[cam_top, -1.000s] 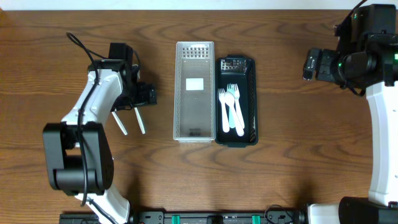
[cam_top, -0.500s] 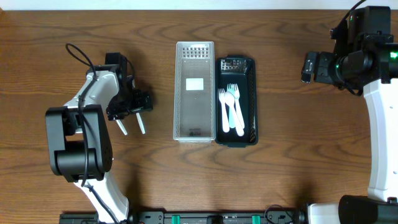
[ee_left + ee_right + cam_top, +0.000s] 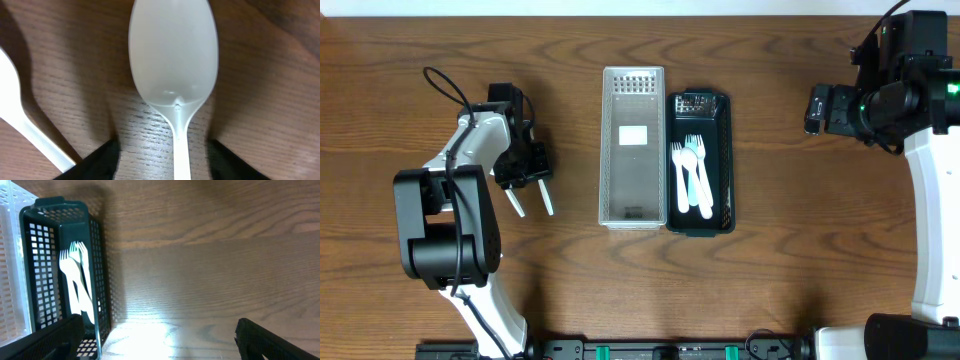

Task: Pack container
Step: 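Grasp a white spoon with the left gripper, then carry the spoon over the white basket and release it inside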

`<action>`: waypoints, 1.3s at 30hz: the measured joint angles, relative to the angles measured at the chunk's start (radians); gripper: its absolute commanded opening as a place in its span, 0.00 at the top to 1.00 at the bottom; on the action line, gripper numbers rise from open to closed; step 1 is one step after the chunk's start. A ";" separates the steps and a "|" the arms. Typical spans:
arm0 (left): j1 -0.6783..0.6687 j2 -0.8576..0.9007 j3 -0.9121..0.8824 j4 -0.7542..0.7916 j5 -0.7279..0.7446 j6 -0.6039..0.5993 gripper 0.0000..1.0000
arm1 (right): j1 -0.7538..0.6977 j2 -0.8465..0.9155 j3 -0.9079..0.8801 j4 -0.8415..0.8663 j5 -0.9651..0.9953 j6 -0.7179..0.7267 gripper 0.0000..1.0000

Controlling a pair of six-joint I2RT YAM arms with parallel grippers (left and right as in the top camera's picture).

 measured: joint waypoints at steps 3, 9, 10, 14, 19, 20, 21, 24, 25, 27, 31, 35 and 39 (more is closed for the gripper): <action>0.000 0.001 0.000 -0.001 0.001 0.006 0.66 | 0.000 0.000 0.000 -0.001 0.000 0.000 0.01; 0.000 0.002 0.000 -0.008 0.008 0.005 0.94 | 0.000 0.000 0.000 -0.002 0.000 0.000 0.01; 0.000 0.003 0.000 -0.008 0.011 0.003 0.94 | 0.000 0.000 0.000 -0.002 0.000 0.000 0.01; 0.000 0.003 0.000 -0.010 0.019 0.006 0.94 | 0.000 0.000 0.000 -0.002 0.000 -0.003 0.01; 0.000 0.002 0.002 -0.031 0.030 0.006 0.94 | 0.000 0.000 0.000 -0.002 0.000 -0.007 0.01; -0.002 0.000 0.002 -0.046 0.032 0.006 0.94 | 0.000 0.000 0.000 -0.001 0.000 -0.007 0.01; -0.005 -0.001 0.002 -0.064 0.033 0.006 0.94 | 0.000 0.000 0.000 -0.002 0.000 -0.007 0.01; -0.033 -0.032 0.002 -0.126 0.019 0.006 0.94 | 0.000 0.000 0.000 -0.002 0.000 -0.008 0.01; -0.048 -0.057 0.002 -0.144 0.016 0.006 0.94 | 0.000 0.000 0.000 -0.001 0.000 -0.008 0.01; -0.094 -0.145 0.005 -0.174 0.003 0.006 0.94 | 0.000 0.000 0.000 -0.001 0.000 -0.008 0.01; -0.243 -0.386 0.077 -0.188 -0.048 0.006 0.94 | 0.000 0.000 0.000 0.002 0.000 -0.009 0.01; -0.419 -0.565 0.137 -0.129 -0.109 0.012 0.94 | 0.000 0.000 0.000 0.002 0.000 -0.011 0.01; -0.548 -0.597 0.143 -0.083 -0.150 0.026 0.94 | 0.000 0.000 0.000 0.002 0.000 -0.011 0.01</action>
